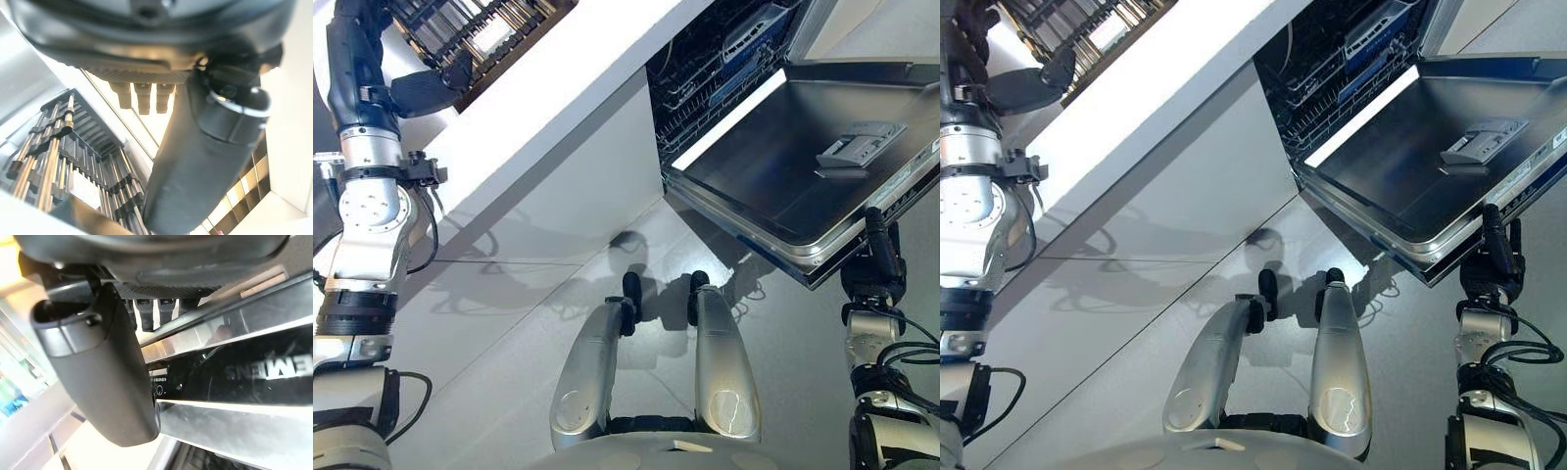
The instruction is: Pick up plates and place into dishwasher.
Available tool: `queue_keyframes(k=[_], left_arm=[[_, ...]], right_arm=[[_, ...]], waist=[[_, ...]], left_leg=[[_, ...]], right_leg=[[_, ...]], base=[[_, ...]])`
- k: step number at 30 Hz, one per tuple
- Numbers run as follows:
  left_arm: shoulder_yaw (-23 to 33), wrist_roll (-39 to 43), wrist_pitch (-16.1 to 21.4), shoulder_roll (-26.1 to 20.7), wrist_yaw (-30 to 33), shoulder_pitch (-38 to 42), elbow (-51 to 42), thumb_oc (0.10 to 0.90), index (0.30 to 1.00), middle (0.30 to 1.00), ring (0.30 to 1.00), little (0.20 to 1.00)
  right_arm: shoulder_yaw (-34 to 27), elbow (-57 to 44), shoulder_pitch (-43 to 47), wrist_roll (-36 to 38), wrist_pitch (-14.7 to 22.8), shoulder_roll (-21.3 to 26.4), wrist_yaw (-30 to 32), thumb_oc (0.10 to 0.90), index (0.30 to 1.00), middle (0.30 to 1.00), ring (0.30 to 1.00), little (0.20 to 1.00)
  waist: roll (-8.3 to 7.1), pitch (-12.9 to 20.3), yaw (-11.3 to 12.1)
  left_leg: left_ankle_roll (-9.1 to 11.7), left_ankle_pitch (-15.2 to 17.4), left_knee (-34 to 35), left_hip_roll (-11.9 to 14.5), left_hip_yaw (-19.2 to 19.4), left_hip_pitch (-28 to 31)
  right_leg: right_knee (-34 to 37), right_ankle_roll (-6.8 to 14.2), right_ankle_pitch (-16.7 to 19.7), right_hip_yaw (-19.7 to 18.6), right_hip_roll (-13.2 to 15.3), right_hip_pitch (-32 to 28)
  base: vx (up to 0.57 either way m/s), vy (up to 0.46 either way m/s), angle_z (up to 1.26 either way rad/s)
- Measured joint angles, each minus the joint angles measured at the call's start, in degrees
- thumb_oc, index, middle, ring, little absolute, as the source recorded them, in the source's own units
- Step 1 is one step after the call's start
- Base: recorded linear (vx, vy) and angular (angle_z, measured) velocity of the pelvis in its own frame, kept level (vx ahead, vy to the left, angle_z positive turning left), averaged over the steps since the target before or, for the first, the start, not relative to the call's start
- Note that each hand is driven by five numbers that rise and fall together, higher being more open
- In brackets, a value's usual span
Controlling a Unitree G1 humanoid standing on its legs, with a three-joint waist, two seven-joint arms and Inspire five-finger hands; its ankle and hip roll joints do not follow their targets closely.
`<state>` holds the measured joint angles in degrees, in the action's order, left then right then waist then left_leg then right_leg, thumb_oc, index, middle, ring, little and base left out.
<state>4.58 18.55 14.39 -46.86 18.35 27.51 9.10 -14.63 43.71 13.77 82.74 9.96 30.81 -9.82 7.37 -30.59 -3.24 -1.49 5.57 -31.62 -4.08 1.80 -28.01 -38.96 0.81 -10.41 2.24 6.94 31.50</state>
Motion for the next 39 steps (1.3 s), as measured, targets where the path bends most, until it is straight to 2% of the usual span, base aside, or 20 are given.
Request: queue_keyframes(k=[4,6,9,14,20,25,27,31,34,37,39], left_arm=[[1.8,0.0,1.1,0.0,-0.1,-1.3,-0.7,0.8,0.9,0.9,0.9,0.9],[4.0,-0.1,2.1,0.3,0.0,-4.0,-1.5,0.8,0.9,0.9,0.9,0.9],[4.2,-1.2,2.4,0.6,0.0,-4.5,-0.6,0.8,0.9,0.9,0.9,0.9],[4.1,-2.9,3.8,1.9,0.4,-4.4,1.5,0.8,0.9,0.9,0.9,0.9],[1.9,-5.2,4.2,5.8,-0.6,-5.0,1.0,0.8,0.9,0.9,0.9,0.9],[0.0,-5.2,4.2,7.4,-3.1,-5.1,0.0,0.8,0.9,0.9,0.9,0.9],[0.1,-5.2,4.1,7.5,-4.2,-5.6,-0.5,0.8,0.9,0.9,0.9,0.9],[0.3,-5.1,3.4,7.5,-6.1,-6.1,-0.6,0.8,0.9,0.9,0.9,0.9],[0.3,-3.5,3.2,8.2,-10.5,-7.8,-2.3,0.8,0.9,0.9,0.9,0.9],[0.4,1.0,3.0,10.5,-15.5,-12.3,-5.7,0.8,0.9,0.9,0.9,0.9],[0.4,4.5,2.4,12.0,-18.5,-14.7,-8.4,0.8,0.9,0.9,0.9,0.9]], right_arm=[[0.9,-3.6,-2.7,1.3,-1.1,0.3,-0.8,0.8,0.9,0.9,0.9,0.9],[1.7,-8.6,-5.8,1.6,-1.7,0.5,-1.1,0.8,0.9,0.9,0.9,0.9],[2.7,-13.6,-8.4,0.9,-2.4,-0.2,-1.1,0.8,0.9,0.9,0.9,0.9],[2.9,-25.0,-10.8,-1.7,-3.3,-4.3,-1.1,0.8,0.9,0.9,0.9,0.9],[7.5,-36.7,-7.7,-7.9,-9.1,-6.7,-3.3,0.8,0.9,0.9,0.9,0.9],[16.6,-42.0,-1.8,-12.3,-15.3,-7.1,-7.0,0.8,0.9,0.9,0.9,0.9],[15.6,-42.3,-3.3,-13.2,-14.5,-8.9,-6.7,0.8,0.9,0.9,0.9,0.9],[15.7,-42.1,-5.1,-14.0,-14.6,-7.3,-5.3,0.8,0.9,0.9,0.9,0.9],[16.0,-42.1,-5.9,-19.0,-13.4,-7.6,-2.5,0.8,0.9,0.9,0.9,0.9],[16.0,-42.1,-7.4,-24.8,-11.6,-8.3,-0.6,0.8,0.9,0.9,0.9,0.9],[14.6,-42.1,-8.9,-28.3,-8.6,-9.9,-0.1,0.8,0.9,0.9,0.9,0.9]], waist=[[0.0,0.0,0.1],[0.01,0.0,0.5],[0.05,0.0,0.4],[-0.01,0.0,-0.2],[-0.06,0.0,-0.1],[-0.17,0.0,1.7],[-0.77,0.2,2.4],[-1.7,0.3,3.0],[-3.65,1.6,3.2],[-5.77,4.7,3.5],[-7.33,6.9,3.9]], left_leg=[[0.4,-0.3,-0.1,0.1,-0.9,-0.3],[0.9,-0.2,-0.4,0.4,-1.2,-0.1],[2.1,0.4,0.2,1.3,-2.5,1.7],[2.5,-0.1,3.7,2.2,-2.7,5.3],[2.7,-0.5,8.0,2.3,-3.7,11.2],[1.8,-1.2,10.6,2.3,-3.7,14.3],[1.5,-1.4,11.9,2.2,-3.7,15.8],[1.4,-1.4,12.7,2.3,-3.6,17.4],[1.4,-2.0,14.3,2.4,-4.0,19.1],[1.4,-2.2,15.1,2.6,-4.2,19.7],[1.2,-2.7,16.2,2.6,-4.1,20.4]], right_leg=[[0.5,-0.6,0.4,0.2,-0.8,0.0],[1.0,-1.0,0.6,0.8,-0.9,-0.2],[3.7,-1.6,1.3,2.8,-1.5,-3.1],[8.2,-2.0,2.8,5.0,-1.7,-6.9],[13.3,-1.9,3.7,7.7,-1.6,-13.3],[15.9,-2.1,3.8,9.4,-1.5,-17.9],[16.6,-1.7,3.6,9.3,-1.5,-19.7],[18.1,-1.5,3.7,9.3,-1.7,-21.9],[19.8,-1.3,3.8,9.6,-2.0,-23.9],[22.0,-1.0,4.0,9.2,-2.7,-25.5],[23.8,-0.7,4.4,7.6,-3.4,-26.8]], base=[[0.01,-0.005,-0.08],[0.02,0.023,-0.28],[0.02,0.057,-0.15],[0.03,0.09,-0.15],[0.06,0.1,-0.06],[0.06,0.069,0.25],[0.04,0.034,0.28],[0.03,0.032,0.1],[0.0,0.03,0.11],[-0.02,0.002,0.16],[-0.06,-0.012,0.27]])
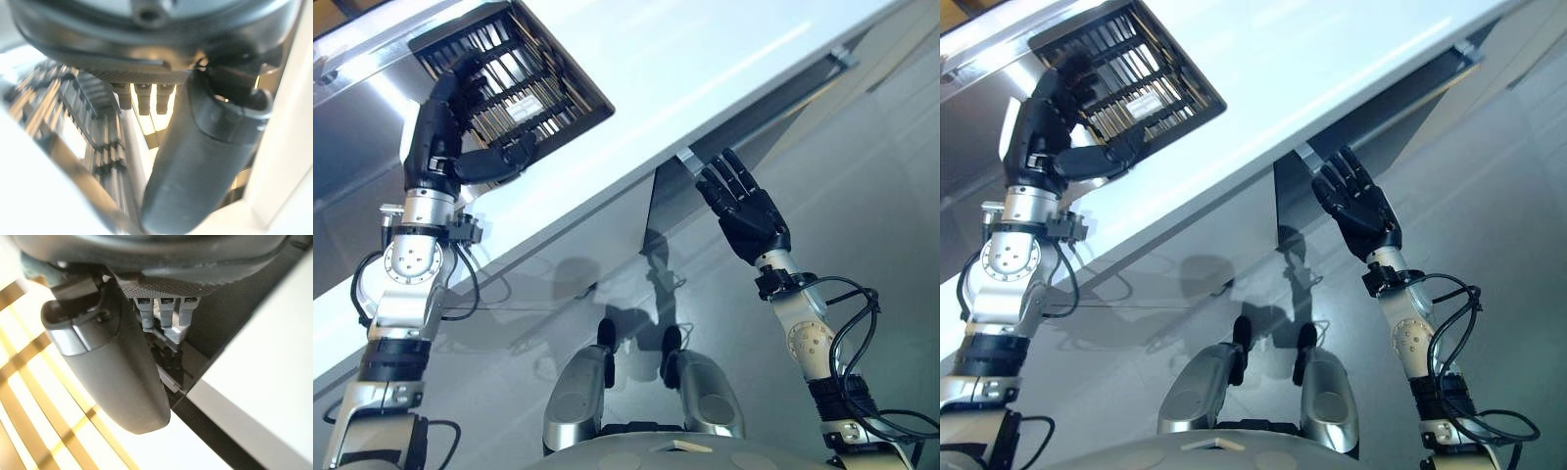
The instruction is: Pick up plates and place into dishwasher.
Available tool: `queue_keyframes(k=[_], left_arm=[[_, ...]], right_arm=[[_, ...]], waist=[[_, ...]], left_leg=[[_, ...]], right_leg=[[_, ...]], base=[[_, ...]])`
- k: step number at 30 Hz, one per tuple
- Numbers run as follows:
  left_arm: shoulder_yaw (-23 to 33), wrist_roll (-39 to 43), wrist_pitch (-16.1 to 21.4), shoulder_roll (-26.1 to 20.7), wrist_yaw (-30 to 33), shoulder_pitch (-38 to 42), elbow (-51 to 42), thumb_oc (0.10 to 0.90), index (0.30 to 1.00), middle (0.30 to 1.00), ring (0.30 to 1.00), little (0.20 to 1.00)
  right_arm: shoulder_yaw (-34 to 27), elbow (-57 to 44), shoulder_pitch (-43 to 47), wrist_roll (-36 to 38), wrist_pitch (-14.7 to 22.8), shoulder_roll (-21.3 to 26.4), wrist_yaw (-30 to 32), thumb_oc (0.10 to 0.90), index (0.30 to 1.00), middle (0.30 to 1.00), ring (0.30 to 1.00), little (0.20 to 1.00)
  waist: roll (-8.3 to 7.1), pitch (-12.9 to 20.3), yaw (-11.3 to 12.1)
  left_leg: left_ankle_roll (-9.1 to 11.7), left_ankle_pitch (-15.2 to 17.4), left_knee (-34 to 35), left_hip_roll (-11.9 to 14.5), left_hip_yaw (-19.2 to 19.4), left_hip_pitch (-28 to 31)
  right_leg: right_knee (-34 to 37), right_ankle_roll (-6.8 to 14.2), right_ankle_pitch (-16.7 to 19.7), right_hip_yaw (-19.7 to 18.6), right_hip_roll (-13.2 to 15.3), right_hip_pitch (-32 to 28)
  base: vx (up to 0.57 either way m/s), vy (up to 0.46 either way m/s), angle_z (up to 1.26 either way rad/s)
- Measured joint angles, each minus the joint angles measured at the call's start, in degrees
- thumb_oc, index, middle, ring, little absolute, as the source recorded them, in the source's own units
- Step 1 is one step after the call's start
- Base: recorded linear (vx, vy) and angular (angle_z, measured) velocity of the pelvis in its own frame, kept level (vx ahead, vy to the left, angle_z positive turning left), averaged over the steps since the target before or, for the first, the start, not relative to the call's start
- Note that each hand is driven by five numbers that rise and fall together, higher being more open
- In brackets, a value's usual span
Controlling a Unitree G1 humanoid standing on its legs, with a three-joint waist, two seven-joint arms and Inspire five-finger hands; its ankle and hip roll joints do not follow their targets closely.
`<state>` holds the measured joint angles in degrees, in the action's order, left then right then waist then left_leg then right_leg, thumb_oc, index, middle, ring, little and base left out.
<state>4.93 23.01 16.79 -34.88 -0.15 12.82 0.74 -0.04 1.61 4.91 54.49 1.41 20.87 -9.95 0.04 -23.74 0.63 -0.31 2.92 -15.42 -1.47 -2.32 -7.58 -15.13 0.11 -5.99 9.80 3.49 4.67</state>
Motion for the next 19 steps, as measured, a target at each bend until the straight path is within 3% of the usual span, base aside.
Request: queue_keyframes(k=[6,8,13,19], left_arm=[[0.2,1.9,-0.3,3.5,-1.6,-4.3,-0.6,0.8,0.9,0.9,0.9,0.9],[1.0,2.2,-0.3,5.0,-1.7,-5.8,-0.6,0.8,0.9,0.9,0.9,0.9],[2.4,3.2,-0.2,6.5,-1.7,-8.8,0.0,0.8,0.9,0.9,0.9,0.9],[2.1,4.6,1.0,7.8,-1.3,-9.9,1.8,0.8,0.9,0.9,0.9,0.9]], right_arm=[[-4.7,0.4,-0.8,-11.1,8.6,0.0,4.6,0.8,0.9,0.9,0.9,0.9],[-7.0,1.6,-2.3,-15.0,10.0,0.0,7.2,0.8,0.9,0.9,0.9,0.9],[-10.6,11.3,-6.7,-16.4,9.6,-1.8,10.6,0.8,0.9,0.9,0.9,0.9],[-7.9,28.1,-9.4,-22.2,3.9,-3.5,12.1,0.8,0.9,0.9,0.9,0.9]], waist=[[-0.46,3.5,0.6],[-0.6,5.0,0.6],[-1.46,8.1,-0.9],[-1.42,10.2,-2.7]], left_leg=[[-1.2,-1.6,4.5,-0.6,0.8,3.2],[-1.5,-2.3,6.7,-1.0,1.0,4.1],[-1.6,-4.2,12.1,-1.5,1.0,7.5],[-1.4,-6.1,17.8,-0.8,2.8,11.3]], right_leg=[[5.9,1.6,1.7,-3.4,-0.1,-3.8],[8.1,2.0,2.5,-4.4,-0.1,-4.8],[12.0,2.2,3.5,-4.7,0.0,-7.4],[15.0,2.2,4.4,-5.0,-0.3,-9.3]], base=[[-0.08,-0.019,0.1],[-0.06,-0.024,-0.02],[-0.04,-0.011,-0.01],[-0.03,-0.015,-0.09]])
